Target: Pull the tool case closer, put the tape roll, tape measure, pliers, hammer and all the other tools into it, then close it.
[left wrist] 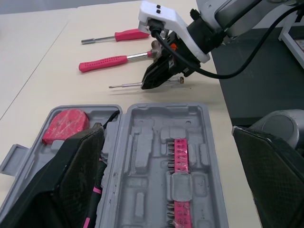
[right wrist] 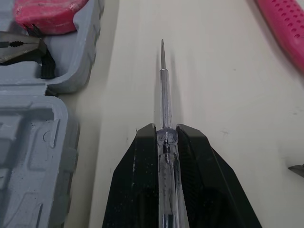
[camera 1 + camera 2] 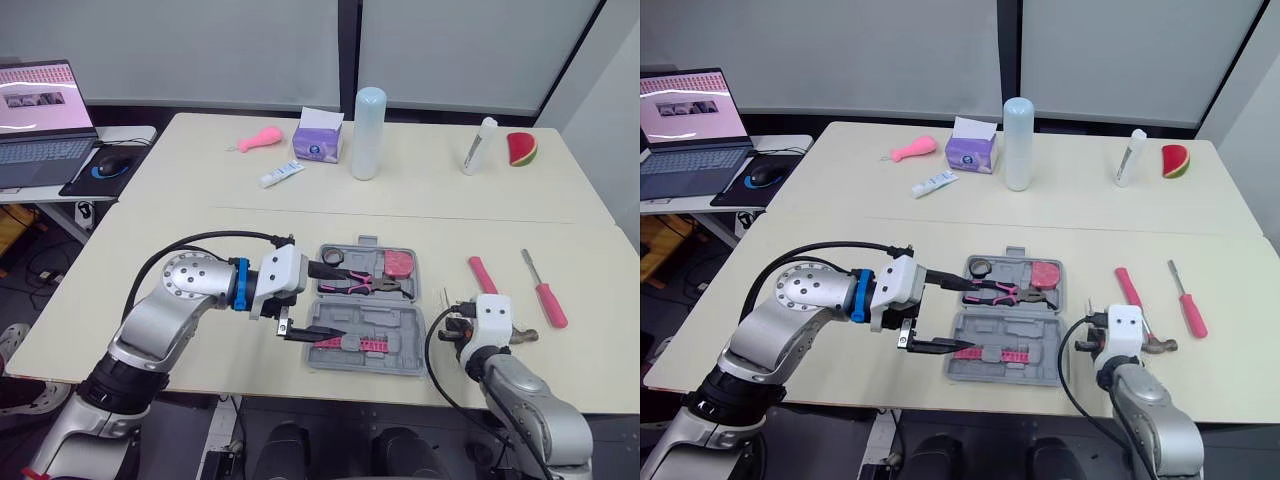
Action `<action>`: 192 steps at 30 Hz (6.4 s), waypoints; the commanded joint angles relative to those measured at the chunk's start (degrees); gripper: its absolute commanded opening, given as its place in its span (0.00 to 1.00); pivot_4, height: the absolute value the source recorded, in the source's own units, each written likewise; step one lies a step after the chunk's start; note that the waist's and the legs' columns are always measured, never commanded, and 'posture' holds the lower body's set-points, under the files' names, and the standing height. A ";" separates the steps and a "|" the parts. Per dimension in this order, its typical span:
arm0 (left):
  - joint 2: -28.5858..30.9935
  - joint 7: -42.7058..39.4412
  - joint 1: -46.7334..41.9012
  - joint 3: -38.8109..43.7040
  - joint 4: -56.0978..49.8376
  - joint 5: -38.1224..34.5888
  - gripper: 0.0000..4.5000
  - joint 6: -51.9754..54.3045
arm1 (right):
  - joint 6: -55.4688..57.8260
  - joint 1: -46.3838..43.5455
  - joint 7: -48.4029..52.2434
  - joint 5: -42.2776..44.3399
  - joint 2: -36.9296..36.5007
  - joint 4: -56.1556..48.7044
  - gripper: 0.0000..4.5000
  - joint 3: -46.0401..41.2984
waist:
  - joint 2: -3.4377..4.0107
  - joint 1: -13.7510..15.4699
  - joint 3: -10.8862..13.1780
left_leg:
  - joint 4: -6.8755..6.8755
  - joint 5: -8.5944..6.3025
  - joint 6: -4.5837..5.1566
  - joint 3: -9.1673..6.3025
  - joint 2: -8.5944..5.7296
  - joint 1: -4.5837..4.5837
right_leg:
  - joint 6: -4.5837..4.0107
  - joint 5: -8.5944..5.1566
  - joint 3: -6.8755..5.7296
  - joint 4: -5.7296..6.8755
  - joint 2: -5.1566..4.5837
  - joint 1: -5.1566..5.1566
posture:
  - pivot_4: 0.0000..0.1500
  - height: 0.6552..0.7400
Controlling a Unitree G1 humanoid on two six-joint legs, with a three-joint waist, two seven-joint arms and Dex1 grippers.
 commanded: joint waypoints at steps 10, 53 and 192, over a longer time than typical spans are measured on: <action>-0.05 0.41 0.68 1.06 -0.73 0.44 1.00 -1.25 | -4.16 -0.03 0.90 0.77 1.77 1.49 0.28 -2.43 | 0.00 -0.03 0.00 | 0.00 -0.04 0.08 0.01 0.02 -0.01 | 0.00 0.00 0.02 0.08 0.00 -0.08 | 1.00 0.44; 1.33 0.92 6.66 2.26 -6.60 0.86 1.00 -0.44 | -91.88 -52.02 81.25 -41.77 -45.51 49.70 0.98 46.38 | 0.05 -0.14 0.36 | 0.31 0.03 -0.02 -0.06 0.01 -0.08 | -0.01 0.01 -0.12 0.04 -0.21 -0.03 | 1.00 0.44; 5.48 -2.92 6.66 9.26 6.75 0.88 1.00 -6.34 | -13.24 -5.75 37.80 -2.68 -33.52 -0.25 0.07 2.77 | 0.16 -0.21 0.35 | 0.27 0.02 0.02 -0.12 0.06 -0.29 | -0.01 0.01 -0.03 0.23 0.19 -0.23 | 1.00 0.44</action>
